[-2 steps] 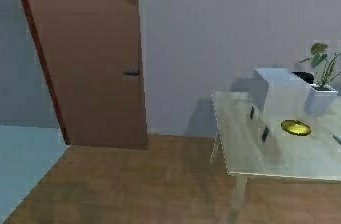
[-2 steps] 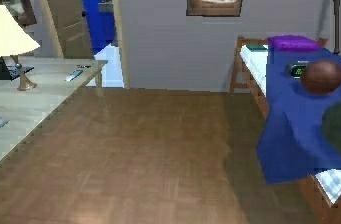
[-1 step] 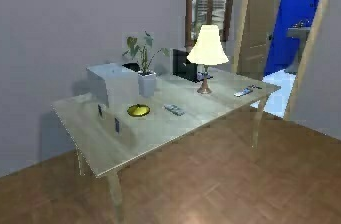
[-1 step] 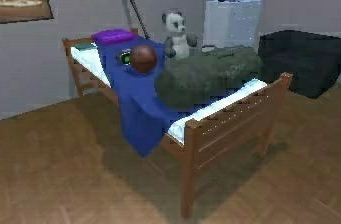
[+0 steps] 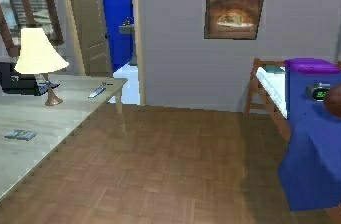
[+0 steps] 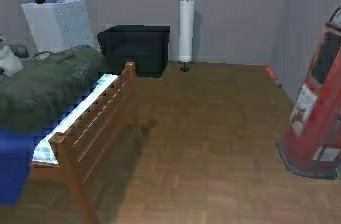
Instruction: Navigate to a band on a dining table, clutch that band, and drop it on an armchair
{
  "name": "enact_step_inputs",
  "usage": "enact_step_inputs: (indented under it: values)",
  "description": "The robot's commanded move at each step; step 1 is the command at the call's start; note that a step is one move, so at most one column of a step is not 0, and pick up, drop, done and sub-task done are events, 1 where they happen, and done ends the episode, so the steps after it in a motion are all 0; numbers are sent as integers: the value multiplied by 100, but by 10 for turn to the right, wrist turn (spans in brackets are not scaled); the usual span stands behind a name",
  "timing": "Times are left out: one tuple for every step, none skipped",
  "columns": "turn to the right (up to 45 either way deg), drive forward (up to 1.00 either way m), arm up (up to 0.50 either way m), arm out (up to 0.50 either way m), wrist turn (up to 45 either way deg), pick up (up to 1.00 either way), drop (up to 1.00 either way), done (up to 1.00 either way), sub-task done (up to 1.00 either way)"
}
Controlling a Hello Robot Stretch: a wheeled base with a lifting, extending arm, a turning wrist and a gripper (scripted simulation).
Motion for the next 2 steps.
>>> enact_step_inputs:
  values:
    - [0, 100, 0, 0, 0, 0, 0, 0, 0]
    - [120, 0, 0, 0, 0, 0, 0, 0, 0]
